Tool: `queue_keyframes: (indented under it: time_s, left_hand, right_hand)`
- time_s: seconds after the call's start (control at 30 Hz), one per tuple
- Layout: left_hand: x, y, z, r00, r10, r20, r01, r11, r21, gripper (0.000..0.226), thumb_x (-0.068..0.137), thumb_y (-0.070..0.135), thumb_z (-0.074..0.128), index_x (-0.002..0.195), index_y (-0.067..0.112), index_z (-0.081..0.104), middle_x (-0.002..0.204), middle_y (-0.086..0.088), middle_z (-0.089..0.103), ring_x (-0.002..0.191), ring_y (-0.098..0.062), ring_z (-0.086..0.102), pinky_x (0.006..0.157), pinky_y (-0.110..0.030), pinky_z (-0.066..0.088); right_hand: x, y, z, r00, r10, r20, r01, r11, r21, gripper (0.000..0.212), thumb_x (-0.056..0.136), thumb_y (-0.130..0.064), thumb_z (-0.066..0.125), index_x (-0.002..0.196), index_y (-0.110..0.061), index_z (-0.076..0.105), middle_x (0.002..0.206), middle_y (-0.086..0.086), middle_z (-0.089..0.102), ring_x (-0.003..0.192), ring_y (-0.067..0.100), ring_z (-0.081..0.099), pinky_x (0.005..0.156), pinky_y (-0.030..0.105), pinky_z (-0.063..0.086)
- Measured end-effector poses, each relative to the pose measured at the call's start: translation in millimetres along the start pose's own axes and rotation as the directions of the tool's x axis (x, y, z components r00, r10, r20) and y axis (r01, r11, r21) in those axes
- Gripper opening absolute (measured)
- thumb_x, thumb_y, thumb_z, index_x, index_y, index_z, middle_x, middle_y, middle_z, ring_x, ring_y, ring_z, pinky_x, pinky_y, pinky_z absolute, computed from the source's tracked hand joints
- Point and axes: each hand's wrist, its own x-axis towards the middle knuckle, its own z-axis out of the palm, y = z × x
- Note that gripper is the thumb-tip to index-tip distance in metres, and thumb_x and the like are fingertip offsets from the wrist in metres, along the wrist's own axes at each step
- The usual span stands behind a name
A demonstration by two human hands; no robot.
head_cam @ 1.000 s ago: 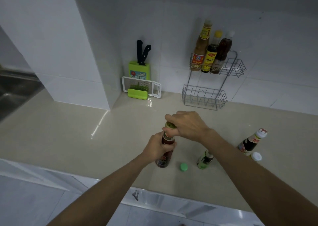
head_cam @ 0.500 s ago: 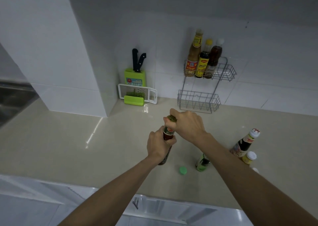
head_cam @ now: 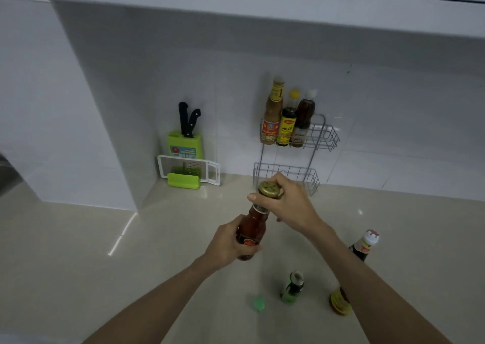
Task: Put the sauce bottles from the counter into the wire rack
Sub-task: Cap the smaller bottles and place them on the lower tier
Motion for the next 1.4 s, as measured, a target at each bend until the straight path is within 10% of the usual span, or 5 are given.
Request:
queue_keyframes:
  time_s: [0.23,0.37,0.67,1.17,1.4]
  left_hand:
    - [86.4,17.3,33.0,0.998,-0.071,-0.002,0.070,0.995,-0.067,0.066,0.060,0.028,0.086,0.117,0.028,0.053,0.096,0.010,0.065,0.088,-0.007,0.063,0.067,-0.011,0.050]
    - [142.2,12.1,38.8,0.971,-0.233,0.053,0.231,0.972,0.031,0.090,0.074,0.004,0.071,0.148,0.015,0.019,0.148,-0.004,0.035,0.135,-0.024,0.036,0.104,-0.024,0.033]
    - [206.5,-28.4,21.7,0.891,-0.454,0.003,0.449,0.879,-0.160,0.078,0.083,-0.001,0.046,0.150,0.025,0.013,0.158,-0.003,0.018,0.139,-0.022,0.027,0.092,-0.022,0.032]
    - [263.5,-60.2,26.8,0.883,-0.445,0.149,0.468,0.857,-0.214,0.081,0.080,-0.004,0.048,0.149,0.017,0.013,0.157,-0.004,0.019,0.138,-0.018,0.026,0.093,-0.023,0.027]
    - [266.1,-66.2,29.2,0.883,-0.438,0.166,0.467,0.854,-0.231,0.086,0.077,-0.004,0.051,0.150,0.019,0.012,0.158,-0.004,0.017,0.142,-0.024,0.021,0.097,-0.025,0.027]
  right_hand:
    - [56.5,62.4,-30.6,0.999,0.046,-0.022,-0.044,0.994,0.104,0.034,0.061,-0.048,0.082,0.084,-0.033,0.063,0.082,-0.007,0.071,0.079,0.010,0.069,0.067,0.035,0.062]
    - [88.7,100.3,-31.6,0.965,0.014,-0.261,-0.008,1.000,0.020,0.029,0.068,-0.035,0.083,0.081,-0.026,0.058,0.071,-0.015,0.064,0.071,-0.009,0.060,0.061,0.004,0.043]
    - [137.1,137.3,2.6,0.862,-0.016,-0.507,0.115,0.980,0.165,0.034,0.072,-0.018,0.083,0.091,-0.028,0.056,0.080,-0.018,0.063,0.078,-0.010,0.059,0.063,-0.001,0.041]
    - [188.6,167.1,43.9,0.886,0.103,-0.453,-0.057,0.992,0.114,0.034,0.075,-0.024,0.081,0.094,-0.026,0.052,0.080,-0.021,0.058,0.079,-0.021,0.054,0.061,-0.005,0.037]
    - [210.3,177.7,51.1,0.910,0.148,-0.387,-0.126,0.989,0.081,0.037,0.076,-0.029,0.079,0.101,-0.014,0.057,0.089,-0.003,0.065,0.083,0.015,0.062,0.064,0.002,0.042]
